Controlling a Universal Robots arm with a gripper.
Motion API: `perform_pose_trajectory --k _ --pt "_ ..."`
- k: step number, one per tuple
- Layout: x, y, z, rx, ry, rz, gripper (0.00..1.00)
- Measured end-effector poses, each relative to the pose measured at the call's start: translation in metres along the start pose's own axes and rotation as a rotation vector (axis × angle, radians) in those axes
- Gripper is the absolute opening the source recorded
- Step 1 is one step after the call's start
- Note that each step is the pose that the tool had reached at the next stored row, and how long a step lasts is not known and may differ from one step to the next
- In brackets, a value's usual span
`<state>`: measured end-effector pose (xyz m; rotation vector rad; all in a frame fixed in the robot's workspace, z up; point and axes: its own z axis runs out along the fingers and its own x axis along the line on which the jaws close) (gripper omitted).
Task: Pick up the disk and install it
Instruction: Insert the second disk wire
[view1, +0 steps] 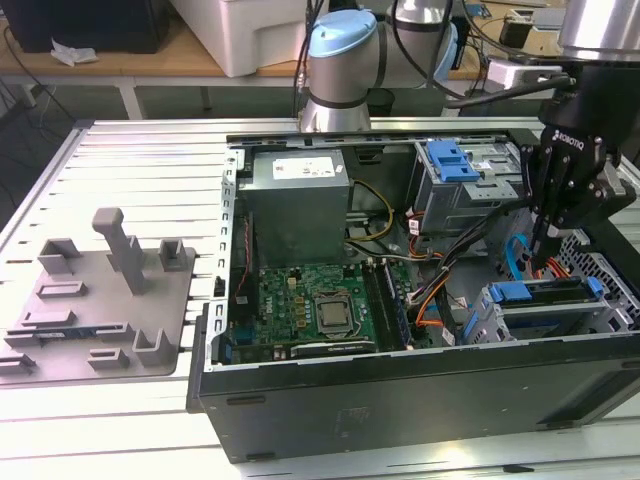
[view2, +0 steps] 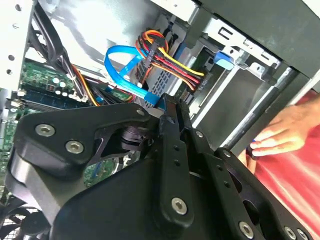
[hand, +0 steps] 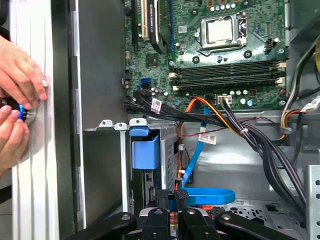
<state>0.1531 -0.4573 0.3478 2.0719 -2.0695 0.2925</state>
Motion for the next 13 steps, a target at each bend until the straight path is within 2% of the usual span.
perform_pose_trajectory --k 1,4,6,9,13 --pt "0.0016 0.0000 0.0004 -0.0001 -0.0125 0.000 0.16" --pt "0.0057 -0.0001 0.0009 -0.0003 -0.0351 0.001 0.16" --pt "0.0081 -0.0003 0.0009 -0.0004 -0.0436 0.002 0.16" --pt "0.0141 -0.0009 0.0009 -0.0006 -0.0637 0.002 0.16" --pt "0.0196 -0.0016 0.0009 -0.0008 -0.0834 0.003 0.16"
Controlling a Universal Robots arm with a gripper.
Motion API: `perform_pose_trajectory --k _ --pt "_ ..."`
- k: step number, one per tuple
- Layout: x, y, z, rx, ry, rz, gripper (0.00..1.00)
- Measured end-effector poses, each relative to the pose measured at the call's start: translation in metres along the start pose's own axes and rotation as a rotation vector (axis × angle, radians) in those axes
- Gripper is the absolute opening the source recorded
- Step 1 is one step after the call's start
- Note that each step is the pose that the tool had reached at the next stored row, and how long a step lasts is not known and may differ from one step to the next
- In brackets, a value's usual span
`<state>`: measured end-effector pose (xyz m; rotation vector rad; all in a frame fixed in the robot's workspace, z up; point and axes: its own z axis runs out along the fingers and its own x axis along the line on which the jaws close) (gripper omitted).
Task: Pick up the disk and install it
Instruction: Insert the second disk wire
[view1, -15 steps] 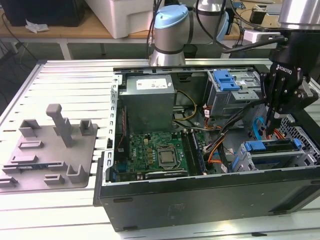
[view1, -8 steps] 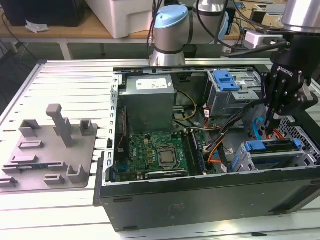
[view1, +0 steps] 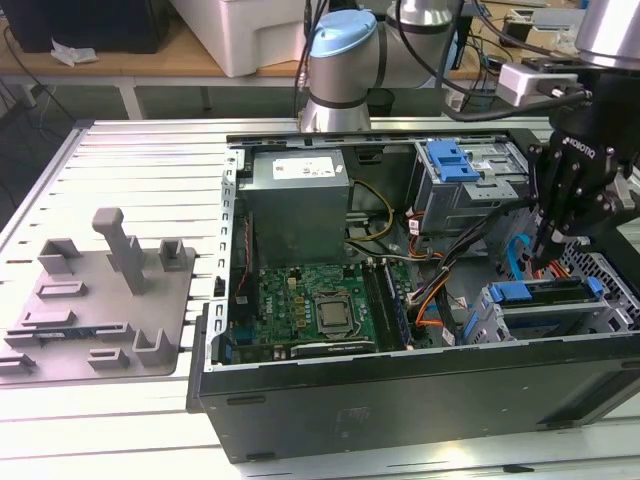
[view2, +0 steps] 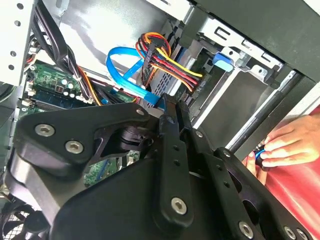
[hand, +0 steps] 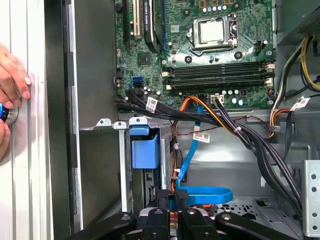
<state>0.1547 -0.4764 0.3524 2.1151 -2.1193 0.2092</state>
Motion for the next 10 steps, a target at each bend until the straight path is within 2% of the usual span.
perform_pose_trajectory --k 1,3,7,10 --pt "0.0012 -0.0001 -0.0002 0.0000 -0.0039 0.000 0.16" --pt "0.0051 -0.0006 -0.0007 -0.0001 -0.0169 0.000 0.16" --pt "0.0116 -0.0013 -0.0004 -0.0003 -0.0340 0.001 0.16" --pt "0.0166 -0.0014 0.0007 -0.0003 -0.0378 0.001 0.16"
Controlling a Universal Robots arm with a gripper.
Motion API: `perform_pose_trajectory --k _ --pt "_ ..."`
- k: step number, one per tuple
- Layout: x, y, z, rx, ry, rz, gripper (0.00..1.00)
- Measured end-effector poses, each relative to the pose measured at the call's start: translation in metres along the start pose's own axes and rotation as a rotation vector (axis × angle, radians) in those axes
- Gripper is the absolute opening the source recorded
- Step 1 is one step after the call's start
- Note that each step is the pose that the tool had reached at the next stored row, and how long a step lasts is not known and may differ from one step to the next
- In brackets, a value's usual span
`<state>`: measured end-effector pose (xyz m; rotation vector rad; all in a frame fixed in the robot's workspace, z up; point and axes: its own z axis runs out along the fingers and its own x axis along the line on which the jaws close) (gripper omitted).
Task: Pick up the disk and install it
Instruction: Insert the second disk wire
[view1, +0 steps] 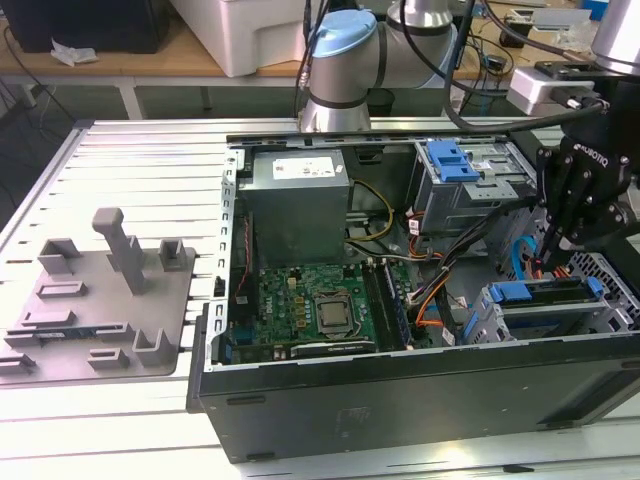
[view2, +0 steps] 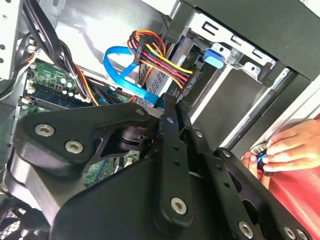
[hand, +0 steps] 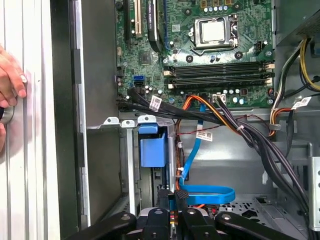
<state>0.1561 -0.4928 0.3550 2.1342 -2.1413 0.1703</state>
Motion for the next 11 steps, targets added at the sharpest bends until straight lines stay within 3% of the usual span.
perform_pose_trajectory --k 4,5,9,11 --pt "0.0047 0.0000 0.0007 -0.0002 -0.0161 0.001 0.16" --pt "0.0069 0.0000 0.0011 -0.0003 -0.0270 0.001 0.16" --pt "0.0110 0.0000 0.0018 -0.0004 -0.0493 0.001 0.16" --pt "0.0146 -0.0001 0.0023 -0.0005 -0.0664 0.002 0.16"
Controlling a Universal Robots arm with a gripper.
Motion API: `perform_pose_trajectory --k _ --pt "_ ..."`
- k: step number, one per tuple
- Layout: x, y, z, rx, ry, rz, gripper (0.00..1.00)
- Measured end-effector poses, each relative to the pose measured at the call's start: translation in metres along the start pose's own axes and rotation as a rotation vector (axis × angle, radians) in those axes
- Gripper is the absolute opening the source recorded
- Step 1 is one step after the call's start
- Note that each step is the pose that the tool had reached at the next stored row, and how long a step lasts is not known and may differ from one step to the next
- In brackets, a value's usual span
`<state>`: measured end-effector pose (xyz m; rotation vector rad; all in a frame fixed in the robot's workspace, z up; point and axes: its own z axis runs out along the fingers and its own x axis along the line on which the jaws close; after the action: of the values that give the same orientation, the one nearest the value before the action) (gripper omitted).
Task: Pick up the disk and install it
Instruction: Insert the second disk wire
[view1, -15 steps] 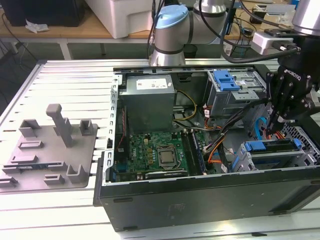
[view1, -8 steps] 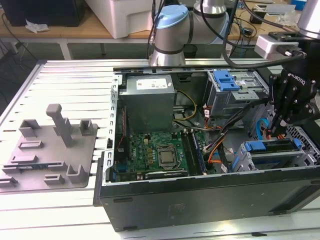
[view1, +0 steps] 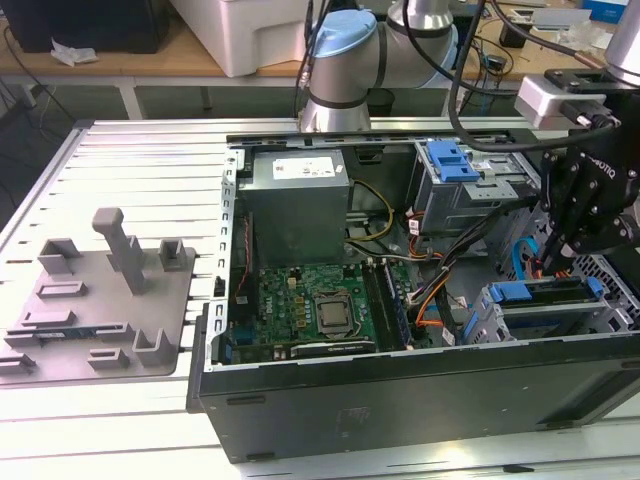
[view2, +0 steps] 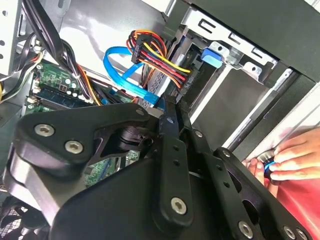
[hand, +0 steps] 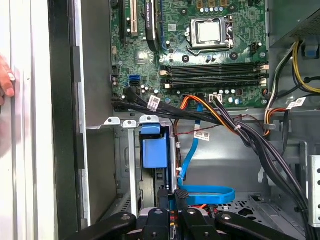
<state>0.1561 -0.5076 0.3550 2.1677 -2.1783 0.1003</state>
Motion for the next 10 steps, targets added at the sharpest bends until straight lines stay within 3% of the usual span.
perform_pose_trajectory --k 2,4,10 --pt "0.0028 0.0000 0.0003 -0.0001 -0.0101 0.000 0.16" --pt "0.0052 -0.0001 0.0005 -0.0001 -0.0149 0.000 0.16" --pt "0.0062 -0.0001 0.0005 -0.0001 -0.0170 0.000 0.16"
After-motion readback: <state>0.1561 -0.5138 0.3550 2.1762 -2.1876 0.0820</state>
